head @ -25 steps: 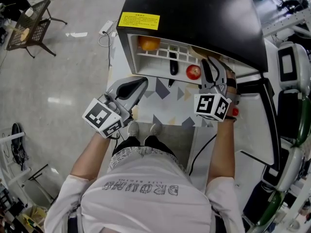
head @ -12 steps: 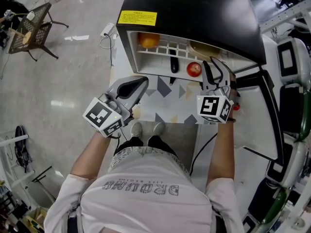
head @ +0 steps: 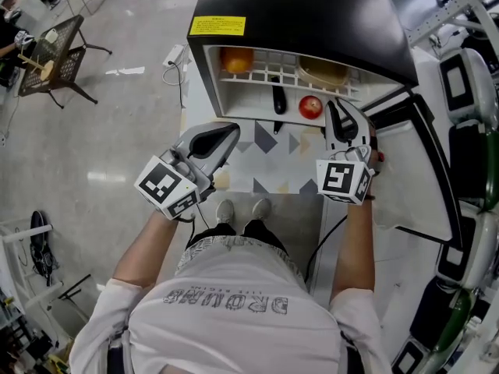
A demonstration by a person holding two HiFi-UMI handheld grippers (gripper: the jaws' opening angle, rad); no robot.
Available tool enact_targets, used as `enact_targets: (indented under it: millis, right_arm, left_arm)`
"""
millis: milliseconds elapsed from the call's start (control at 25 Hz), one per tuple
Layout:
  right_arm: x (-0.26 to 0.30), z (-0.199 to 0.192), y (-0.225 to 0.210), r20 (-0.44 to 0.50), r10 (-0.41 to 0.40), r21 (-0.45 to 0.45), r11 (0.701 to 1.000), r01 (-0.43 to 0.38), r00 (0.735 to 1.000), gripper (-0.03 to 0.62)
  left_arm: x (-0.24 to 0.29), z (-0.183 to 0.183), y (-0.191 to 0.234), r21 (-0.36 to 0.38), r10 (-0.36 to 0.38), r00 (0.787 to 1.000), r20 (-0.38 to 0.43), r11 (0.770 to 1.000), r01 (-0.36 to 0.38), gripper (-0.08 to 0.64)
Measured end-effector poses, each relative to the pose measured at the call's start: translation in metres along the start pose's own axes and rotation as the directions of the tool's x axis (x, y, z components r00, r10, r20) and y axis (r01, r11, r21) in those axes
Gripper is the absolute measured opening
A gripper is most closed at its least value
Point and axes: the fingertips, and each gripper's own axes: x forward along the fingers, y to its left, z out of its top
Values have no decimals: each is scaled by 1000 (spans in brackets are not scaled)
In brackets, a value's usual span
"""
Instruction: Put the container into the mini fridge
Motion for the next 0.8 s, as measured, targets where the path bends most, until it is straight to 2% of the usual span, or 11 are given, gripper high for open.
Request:
enact_targets:
  millis: [200, 800]
  right_arm:
    - [-23, 5, 3, 14, -22, 68, 997, 21, 1000, 24]
    - [-75, 18, 26, 11, -41, 179, 983, 38, 999, 3]
  left_arm:
    - [-4, 4, -9, 18, -19, 1000, -2, 1000, 19, 8]
    - [-19, 11, -34, 49, -70, 998, -1, 996, 69, 8]
